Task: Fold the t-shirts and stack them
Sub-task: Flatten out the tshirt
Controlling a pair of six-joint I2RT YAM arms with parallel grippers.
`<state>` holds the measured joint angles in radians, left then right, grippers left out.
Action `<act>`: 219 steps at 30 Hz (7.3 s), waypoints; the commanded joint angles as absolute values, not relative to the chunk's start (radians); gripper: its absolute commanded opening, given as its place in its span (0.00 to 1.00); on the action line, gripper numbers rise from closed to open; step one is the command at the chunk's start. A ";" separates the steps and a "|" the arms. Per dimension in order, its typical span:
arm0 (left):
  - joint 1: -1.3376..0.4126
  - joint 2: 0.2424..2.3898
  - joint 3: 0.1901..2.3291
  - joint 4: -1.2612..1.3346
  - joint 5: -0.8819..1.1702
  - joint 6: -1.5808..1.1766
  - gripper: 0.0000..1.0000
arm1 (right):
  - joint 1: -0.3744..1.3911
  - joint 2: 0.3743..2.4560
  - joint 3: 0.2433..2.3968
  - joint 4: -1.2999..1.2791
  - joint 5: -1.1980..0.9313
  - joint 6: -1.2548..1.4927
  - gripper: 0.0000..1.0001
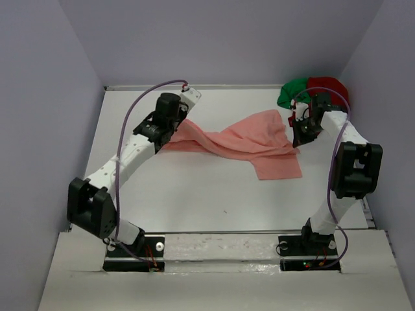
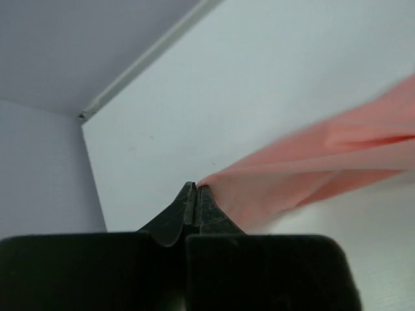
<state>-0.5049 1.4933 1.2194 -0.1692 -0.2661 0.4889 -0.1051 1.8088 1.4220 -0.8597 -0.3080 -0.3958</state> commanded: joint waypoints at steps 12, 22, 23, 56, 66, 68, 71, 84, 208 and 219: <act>-0.387 1.190 1.191 -0.173 -0.416 0.554 0.00 | -0.112 1.657 1.641 -0.856 -0.339 -0.365 0.00; -0.319 1.112 1.143 -0.184 -0.411 0.571 0.00 | -0.112 1.605 1.720 -0.818 -0.387 -0.341 0.00; -0.319 1.112 1.141 -0.189 -0.413 0.571 0.00 | -0.112 1.603 1.720 -0.818 -0.388 -0.342 0.00; -0.319 1.698 1.060 0.235 -0.406 0.589 0.13 | -0.112 1.798 1.638 -0.772 -0.337 -0.382 0.00; -0.319 1.680 1.137 0.270 -0.489 0.637 0.91 | -0.112 1.792 1.600 -0.772 -0.371 -0.379 0.00; -0.319 1.649 1.153 0.212 -0.465 0.631 0.91 | -0.112 1.781 1.592 -0.772 -0.370 -0.380 0.00; -0.314 1.603 1.196 0.080 -0.368 0.598 0.82 | -0.112 1.770 1.589 -0.770 -0.368 -0.380 0.00; -0.272 1.651 1.187 -0.176 -0.005 0.426 0.28 | -0.112 1.729 1.571 -0.772 -0.370 -0.380 0.00; -0.252 1.649 1.089 -0.276 0.026 0.428 0.26 | -0.112 1.743 1.540 -0.798 -0.348 -0.420 0.00; -0.232 1.658 1.109 -0.276 0.011 0.396 0.33 | -0.112 1.747 1.537 -0.798 -0.348 -0.423 0.00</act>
<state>-0.2455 1.6596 1.0626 -0.2600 0.0212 0.4164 -0.1051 1.7733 1.5398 -0.8036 -0.3481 -0.4103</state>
